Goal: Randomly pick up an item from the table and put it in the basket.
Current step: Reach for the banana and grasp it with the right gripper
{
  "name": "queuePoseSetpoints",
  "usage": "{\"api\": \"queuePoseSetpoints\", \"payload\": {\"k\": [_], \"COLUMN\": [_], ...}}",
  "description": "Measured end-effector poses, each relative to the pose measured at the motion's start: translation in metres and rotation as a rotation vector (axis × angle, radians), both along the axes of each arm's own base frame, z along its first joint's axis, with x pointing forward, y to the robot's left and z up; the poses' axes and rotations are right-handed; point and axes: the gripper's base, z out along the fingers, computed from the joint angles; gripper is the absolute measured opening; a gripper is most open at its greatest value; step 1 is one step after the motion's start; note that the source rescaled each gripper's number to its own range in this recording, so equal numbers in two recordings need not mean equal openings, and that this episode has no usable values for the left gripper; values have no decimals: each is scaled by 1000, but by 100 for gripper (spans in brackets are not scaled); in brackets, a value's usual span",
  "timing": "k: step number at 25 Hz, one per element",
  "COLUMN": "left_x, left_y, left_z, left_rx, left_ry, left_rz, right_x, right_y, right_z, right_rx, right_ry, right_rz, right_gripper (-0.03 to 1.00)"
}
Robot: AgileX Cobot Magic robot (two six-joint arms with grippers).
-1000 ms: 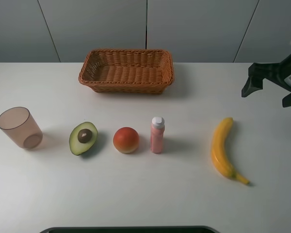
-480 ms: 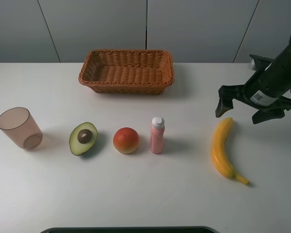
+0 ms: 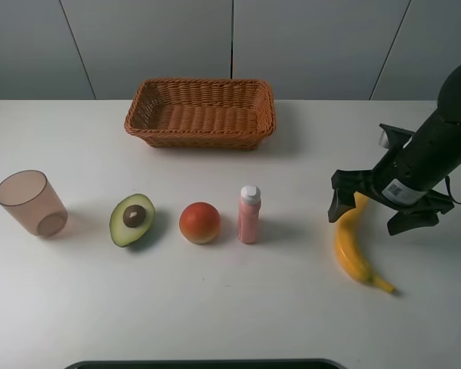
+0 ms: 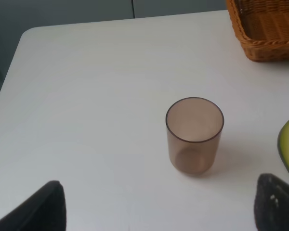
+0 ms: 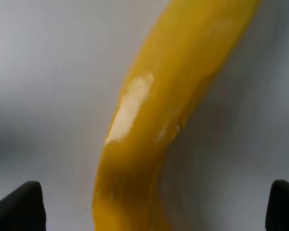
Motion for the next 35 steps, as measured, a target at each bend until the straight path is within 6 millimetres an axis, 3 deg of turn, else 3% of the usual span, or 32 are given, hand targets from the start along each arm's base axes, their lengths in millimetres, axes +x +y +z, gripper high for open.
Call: {"api": "queuePoseSetpoints", "payload": {"k": [11,18,26,29,33,35], "left_x": [0,0,0,0,0,0], "left_y": [0,0,0,0,0,0], "left_z": [0,0,0,0,0,0], "left_rx": [0,0,0,0,0,0], "left_ry": [0,0,0,0,0,0], "left_rz": [0,0,0,0,0,0], "right_x": [-3,-3,-1,-1,-1,-1], "right_y": [17,17,17,17,17,17], "right_z": [-8,-26,-27,-27,-27,-27], "right_rx": [-3,-16,-17,-17,-17,-17], "right_ry": [-19,38,26,25,25,25], "right_rz": [76,84,82,82,83,83], "right_gripper": [91,91,89,75,29,15]}}
